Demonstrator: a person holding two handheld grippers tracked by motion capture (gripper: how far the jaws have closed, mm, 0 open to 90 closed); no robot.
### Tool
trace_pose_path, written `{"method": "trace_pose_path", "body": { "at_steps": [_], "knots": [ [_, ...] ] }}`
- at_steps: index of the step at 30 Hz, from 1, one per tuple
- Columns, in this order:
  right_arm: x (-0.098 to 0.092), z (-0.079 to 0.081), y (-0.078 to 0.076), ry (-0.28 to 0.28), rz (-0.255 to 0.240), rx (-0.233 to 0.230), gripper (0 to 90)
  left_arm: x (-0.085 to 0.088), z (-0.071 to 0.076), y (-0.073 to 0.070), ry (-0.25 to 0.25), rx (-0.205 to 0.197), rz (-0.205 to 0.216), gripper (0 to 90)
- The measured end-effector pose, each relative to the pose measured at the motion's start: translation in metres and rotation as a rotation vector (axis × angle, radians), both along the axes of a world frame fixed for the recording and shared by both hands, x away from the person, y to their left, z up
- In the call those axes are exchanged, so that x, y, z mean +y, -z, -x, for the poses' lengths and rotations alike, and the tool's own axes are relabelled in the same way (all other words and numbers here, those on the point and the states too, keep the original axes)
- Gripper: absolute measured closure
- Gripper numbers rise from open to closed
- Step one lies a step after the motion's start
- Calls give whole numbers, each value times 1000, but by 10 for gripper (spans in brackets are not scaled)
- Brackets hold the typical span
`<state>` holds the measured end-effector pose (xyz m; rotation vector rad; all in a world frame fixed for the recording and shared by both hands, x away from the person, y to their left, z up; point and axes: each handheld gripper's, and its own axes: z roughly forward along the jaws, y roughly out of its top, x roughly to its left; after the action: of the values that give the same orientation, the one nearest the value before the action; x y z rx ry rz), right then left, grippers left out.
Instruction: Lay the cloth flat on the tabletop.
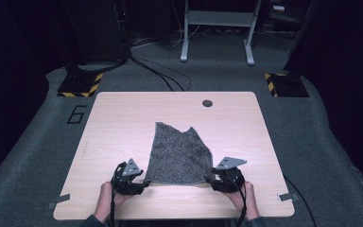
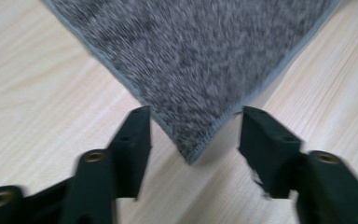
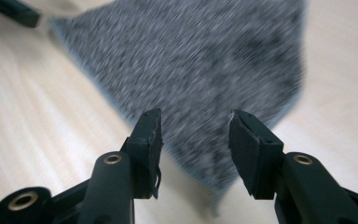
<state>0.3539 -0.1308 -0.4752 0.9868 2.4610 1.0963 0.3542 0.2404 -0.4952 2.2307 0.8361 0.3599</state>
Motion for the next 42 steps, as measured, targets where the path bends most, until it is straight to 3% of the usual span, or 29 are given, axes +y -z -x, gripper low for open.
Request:
{"method": "trace_pose_path", "body": {
  "at_steps": [3,4,5,6,8,11,13,14,15,18,24,27,28,30,34,35,38,40,42],
  "knots": [
    [-5,-12,-15,27,-28,-37,504,2,-12,-16,-40,-34,65,255],
    [-4,-17,-17,35,-37,-46,500,2,-12,-16,-40,-34,65,212],
    [-2,-24,-18,36,-38,-54,490,-2,-23,-22,-55,-35,84,188],
    [2,-30,-17,50,-39,-53,492,-6,-31,-23,-60,-45,76,178],
    [13,-44,-10,50,-17,-43,500,-16,-47,-19,-73,-27,71,168],
    [32,-62,11,38,15,-4,532,-34,-68,-4,-62,12,33,158],
    [41,-67,22,34,28,18,565,-43,-73,8,-66,26,1,157],
    [44,-67,26,32,42,25,571,-43,-73,8,-66,26,1,159],
    [47,-66,30,28,54,27,582,-48,-73,16,-60,56,-25,161],
    [51,-61,37,24,82,37,615,-50,-61,23,-64,25,-63,169],
    [53,-44,39,16,61,55,632,-45,-44,24,-68,0,-65,169],
    [53,-36,36,-21,81,71,607,-41,-31,26,-69,2,-50,160],
    [51,-33,33,-13,63,43,613,-39,-29,25,-56,8,-64,156],
    [45,-30,21,5,-7,-22,622,-38,-25,26,-56,4,-52,153],
    [39,-50,-2,52,-24,-62,600,-37,-22,28,-64,-8,-38,143],
    [38,-58,-5,63,-19,-55,596,-34,-22,28,-64,10,-27,138],
    [38,-84,-6,93,-10,-38,570,-32,-20,32,-78,-10,5,128],
    [39,-92,-4,102,5,-20,563,-31,-20,32,-72,-9,5,128],
    [45,-114,4,140,20,14,560,-31,-20,32,-72,-12,8,128]
  ]
}}
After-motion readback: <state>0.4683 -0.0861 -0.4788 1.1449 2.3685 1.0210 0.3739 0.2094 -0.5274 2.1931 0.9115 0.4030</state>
